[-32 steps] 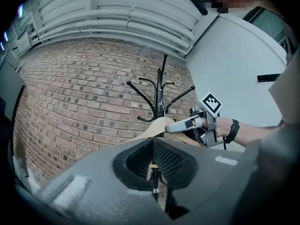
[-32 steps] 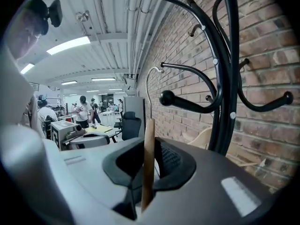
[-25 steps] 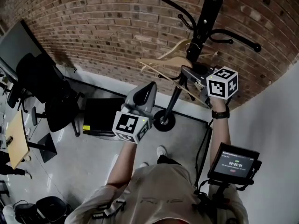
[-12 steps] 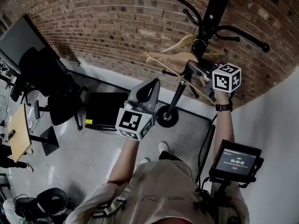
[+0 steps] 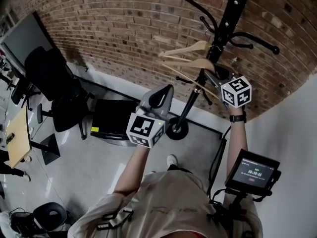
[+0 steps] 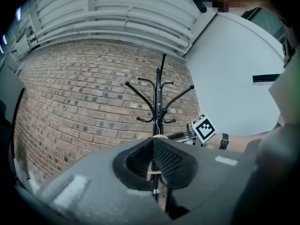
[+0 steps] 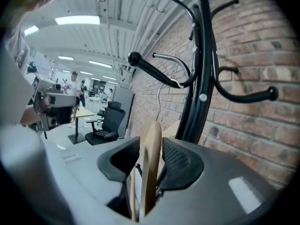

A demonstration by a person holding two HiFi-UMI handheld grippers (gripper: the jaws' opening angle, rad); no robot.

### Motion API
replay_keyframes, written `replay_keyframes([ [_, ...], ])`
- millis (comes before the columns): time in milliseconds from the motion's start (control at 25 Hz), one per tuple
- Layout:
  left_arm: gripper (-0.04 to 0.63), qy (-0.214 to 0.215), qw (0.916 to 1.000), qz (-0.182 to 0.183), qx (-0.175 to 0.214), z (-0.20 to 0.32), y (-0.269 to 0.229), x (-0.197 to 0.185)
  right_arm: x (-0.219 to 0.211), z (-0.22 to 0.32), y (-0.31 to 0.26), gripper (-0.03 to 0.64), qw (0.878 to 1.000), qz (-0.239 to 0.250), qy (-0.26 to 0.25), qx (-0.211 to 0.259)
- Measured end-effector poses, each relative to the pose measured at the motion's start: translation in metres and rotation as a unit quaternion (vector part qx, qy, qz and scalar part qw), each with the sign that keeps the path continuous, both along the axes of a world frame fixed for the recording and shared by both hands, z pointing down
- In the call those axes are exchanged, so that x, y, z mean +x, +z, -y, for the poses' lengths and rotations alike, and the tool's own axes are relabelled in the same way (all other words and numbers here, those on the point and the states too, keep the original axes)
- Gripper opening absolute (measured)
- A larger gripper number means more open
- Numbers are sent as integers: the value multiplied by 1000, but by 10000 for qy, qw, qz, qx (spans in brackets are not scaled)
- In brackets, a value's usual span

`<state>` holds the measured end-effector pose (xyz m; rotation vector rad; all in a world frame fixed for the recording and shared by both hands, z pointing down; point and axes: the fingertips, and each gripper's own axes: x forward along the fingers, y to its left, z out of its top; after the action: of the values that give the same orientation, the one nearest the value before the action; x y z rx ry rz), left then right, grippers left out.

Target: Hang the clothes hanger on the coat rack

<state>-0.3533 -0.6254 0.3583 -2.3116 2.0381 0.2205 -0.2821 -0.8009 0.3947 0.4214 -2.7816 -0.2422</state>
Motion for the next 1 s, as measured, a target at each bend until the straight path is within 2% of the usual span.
replay_keyframes([
  [160, 2, 215, 9998, 3, 43, -17, -3, 12, 28, -11, -15, 169, 9973, 179, 566, 432],
  [360, 2, 611, 9980, -139, 123, -72, -1, 16, 56, -69, -37, 175, 9861, 336, 1365, 891],
  [520, 2, 758, 9968, -240, 9, -68, 12, 31, 68, -79, -52, 135, 9765, 766, 1735, 1027],
  [640, 2, 826, 9957, -414, -108, -61, 34, 44, 68, -104, -44, 110, 9749, 1032, 1687, 1018],
  [800, 2, 1055, 9917, -655, -344, -85, 43, 64, 78, -182, -37, 77, 9738, 1201, 1734, 846],
  [1000, 2, 1205, 9909, -538, -262, -115, 29, 100, 110, -244, -19, 38, 9721, 1327, 1859, 530],
])
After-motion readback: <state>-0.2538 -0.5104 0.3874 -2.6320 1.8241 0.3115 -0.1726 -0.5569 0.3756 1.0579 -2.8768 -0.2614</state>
